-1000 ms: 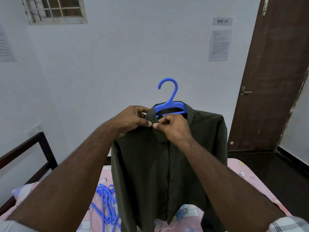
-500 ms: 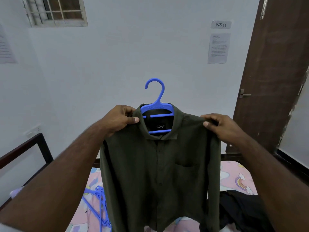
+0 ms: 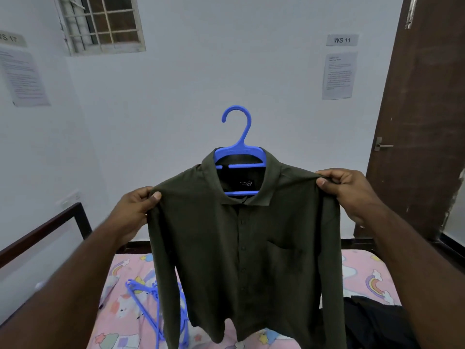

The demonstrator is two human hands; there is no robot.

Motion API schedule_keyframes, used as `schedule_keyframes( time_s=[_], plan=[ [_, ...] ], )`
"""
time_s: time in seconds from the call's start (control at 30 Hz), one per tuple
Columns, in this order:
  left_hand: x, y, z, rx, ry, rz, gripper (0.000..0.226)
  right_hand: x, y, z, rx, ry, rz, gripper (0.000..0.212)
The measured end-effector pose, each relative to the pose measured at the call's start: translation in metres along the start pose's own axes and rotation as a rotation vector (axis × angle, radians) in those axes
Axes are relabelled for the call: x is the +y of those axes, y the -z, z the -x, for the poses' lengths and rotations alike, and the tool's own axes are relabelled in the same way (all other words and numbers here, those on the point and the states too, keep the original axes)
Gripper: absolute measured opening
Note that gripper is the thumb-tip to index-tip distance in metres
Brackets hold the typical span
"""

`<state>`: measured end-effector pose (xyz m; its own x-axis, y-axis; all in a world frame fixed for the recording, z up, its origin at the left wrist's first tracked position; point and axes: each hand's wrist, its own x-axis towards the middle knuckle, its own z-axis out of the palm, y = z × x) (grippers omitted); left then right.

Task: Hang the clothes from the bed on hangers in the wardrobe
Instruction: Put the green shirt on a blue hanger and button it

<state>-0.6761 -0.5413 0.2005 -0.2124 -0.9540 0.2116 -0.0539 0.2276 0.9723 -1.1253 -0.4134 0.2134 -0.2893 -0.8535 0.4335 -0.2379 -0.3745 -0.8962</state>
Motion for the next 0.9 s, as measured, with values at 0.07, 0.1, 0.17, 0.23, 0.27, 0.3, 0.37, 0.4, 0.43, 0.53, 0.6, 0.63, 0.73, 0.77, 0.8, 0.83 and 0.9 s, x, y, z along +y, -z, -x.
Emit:
schedule_keyframes(
  time_s=[0.07,0.1,0.17,0.23,0.27,0.3,0.37,0.4,0.43,0.53,0.6,0.63,0.73,0.77,0.8,0.83,0.9],
  plan=[
    [-0.002,-0.004,0.003,0.048,-0.026,0.102,0.021,0.001,0.003,-0.003,-0.046,-0.026,-0.044,0.019],
    [-0.001,-0.004,0.004,0.054,-0.04,0.134,0.022,0.001,0.004,-0.004,-0.067,-0.035,-0.053,0.025],
    [0.004,-0.004,0.005,0.067,-0.055,0.166,0.023,0.0,0.008,-0.006,-0.105,-0.038,-0.061,0.039],
    [0.008,-0.004,0.008,0.098,-0.069,0.182,0.025,0.003,0.012,-0.008,-0.146,-0.021,-0.072,0.065],
    [0.009,-0.004,0.01,0.109,-0.081,0.195,0.026,0.004,0.013,-0.01,-0.152,-0.018,-0.081,0.074],
    [0.01,-0.004,0.012,0.117,-0.094,0.218,0.027,0.006,0.011,-0.011,-0.157,-0.017,-0.102,0.079],
    [0.012,-0.001,0.018,0.137,-0.107,0.275,0.027,0.009,0.008,-0.014,-0.174,-0.021,-0.172,0.079],
    [0.014,0.0,0.023,0.148,-0.107,0.302,0.027,0.01,0.006,-0.015,-0.189,-0.024,-0.209,0.078],
    [0.016,0.001,0.029,0.159,-0.108,0.33,0.026,0.01,0.004,-0.016,-0.206,-0.029,-0.238,0.077],
    [0.02,0.005,0.048,0.169,-0.106,0.379,0.028,0.016,-0.005,-0.018,-0.244,-0.029,-0.3,0.073],
    [0.025,0.01,0.059,0.185,-0.093,0.407,0.031,0.019,-0.017,-0.02,-0.232,-0.023,-0.351,0.058],
    [0.027,0.014,0.064,0.205,-0.088,0.424,0.032,0.02,-0.024,-0.02,-0.219,-0.026,-0.387,0.05],
    [0.034,0.026,0.082,0.254,-0.087,0.441,0.038,0.021,-0.047,-0.018,-0.186,-0.04,-0.459,0.056],
    [0.036,0.031,0.089,0.264,-0.089,0.436,0.04,0.02,-0.054,-0.017,-0.18,-0.039,-0.469,0.063],
    [0.038,0.036,0.096,0.279,-0.089,0.424,0.038,0.019,-0.06,-0.015,-0.179,-0.034,-0.478,0.066],
    [0.04,0.041,0.102,0.299,-0.091,0.409,0.034,0.017,-0.065,-0.013,-0.183,-0.026,-0.49,0.067],
    [0.046,0.051,0.115,0.329,-0.098,0.361,0.031,0.013,-0.075,-0.011,-0.2,-0.015,-0.517,0.061]
  ],
)
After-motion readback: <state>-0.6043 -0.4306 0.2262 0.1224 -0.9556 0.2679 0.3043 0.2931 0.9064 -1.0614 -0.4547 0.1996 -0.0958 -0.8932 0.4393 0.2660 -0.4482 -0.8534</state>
